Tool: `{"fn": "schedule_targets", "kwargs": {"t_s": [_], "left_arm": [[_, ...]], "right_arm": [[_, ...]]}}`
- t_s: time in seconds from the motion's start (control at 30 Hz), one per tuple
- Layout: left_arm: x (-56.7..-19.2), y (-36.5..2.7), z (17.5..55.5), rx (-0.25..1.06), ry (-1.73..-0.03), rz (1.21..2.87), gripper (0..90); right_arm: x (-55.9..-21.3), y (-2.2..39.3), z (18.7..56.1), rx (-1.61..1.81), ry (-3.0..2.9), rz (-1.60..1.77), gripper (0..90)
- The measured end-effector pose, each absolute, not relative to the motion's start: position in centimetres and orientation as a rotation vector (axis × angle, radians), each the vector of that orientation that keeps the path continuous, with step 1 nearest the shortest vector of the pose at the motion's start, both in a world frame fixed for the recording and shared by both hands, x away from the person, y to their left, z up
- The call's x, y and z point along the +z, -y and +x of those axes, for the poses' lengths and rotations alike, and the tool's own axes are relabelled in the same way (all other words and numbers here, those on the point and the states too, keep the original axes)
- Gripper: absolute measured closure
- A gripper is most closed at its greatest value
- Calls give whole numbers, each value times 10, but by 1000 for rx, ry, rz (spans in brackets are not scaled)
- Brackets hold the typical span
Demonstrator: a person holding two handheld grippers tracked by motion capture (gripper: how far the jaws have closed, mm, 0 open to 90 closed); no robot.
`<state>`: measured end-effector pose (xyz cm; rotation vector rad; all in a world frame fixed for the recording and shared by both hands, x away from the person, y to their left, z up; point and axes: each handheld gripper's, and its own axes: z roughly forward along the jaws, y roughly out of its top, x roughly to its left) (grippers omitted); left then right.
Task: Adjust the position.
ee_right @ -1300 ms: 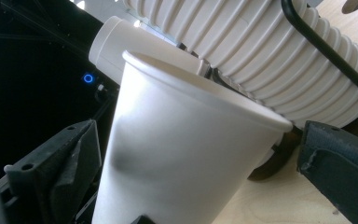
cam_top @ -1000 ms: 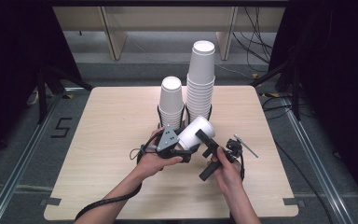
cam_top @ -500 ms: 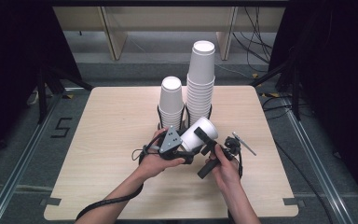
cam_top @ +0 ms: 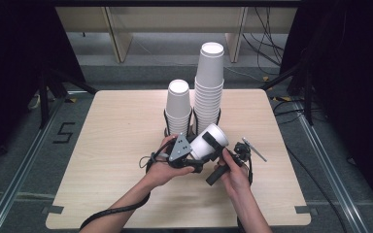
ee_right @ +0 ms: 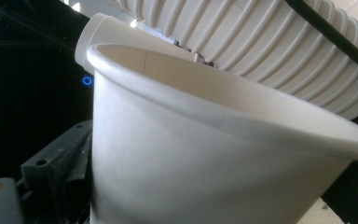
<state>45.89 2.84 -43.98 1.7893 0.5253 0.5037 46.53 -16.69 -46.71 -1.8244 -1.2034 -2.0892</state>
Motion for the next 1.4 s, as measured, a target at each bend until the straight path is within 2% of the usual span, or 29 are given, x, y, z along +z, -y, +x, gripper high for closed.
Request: {"fn": "schedule_targets", "kwargs": {"t_s": [0.3, 0.83, 1.17, 1.4], "left_arm": [[-439, -30, 459, 523, -511, 1798, 224], [-436, -31, 460, 497, -525, 1816, 227], [-437, -40, 457, 474, -543, 1847, 147], [-438, -52, 453, 466, -537, 1868, 142]], "right_arm": [[-468, 167, 466, -2101, 1222, -1821, 123], [-463, 169, 464, -2115, 1271, -1818, 151], [-457, 172, 463, -2130, 1369, -1823, 153], [-457, 176, 464, -2169, 1469, -1827, 156]]}}
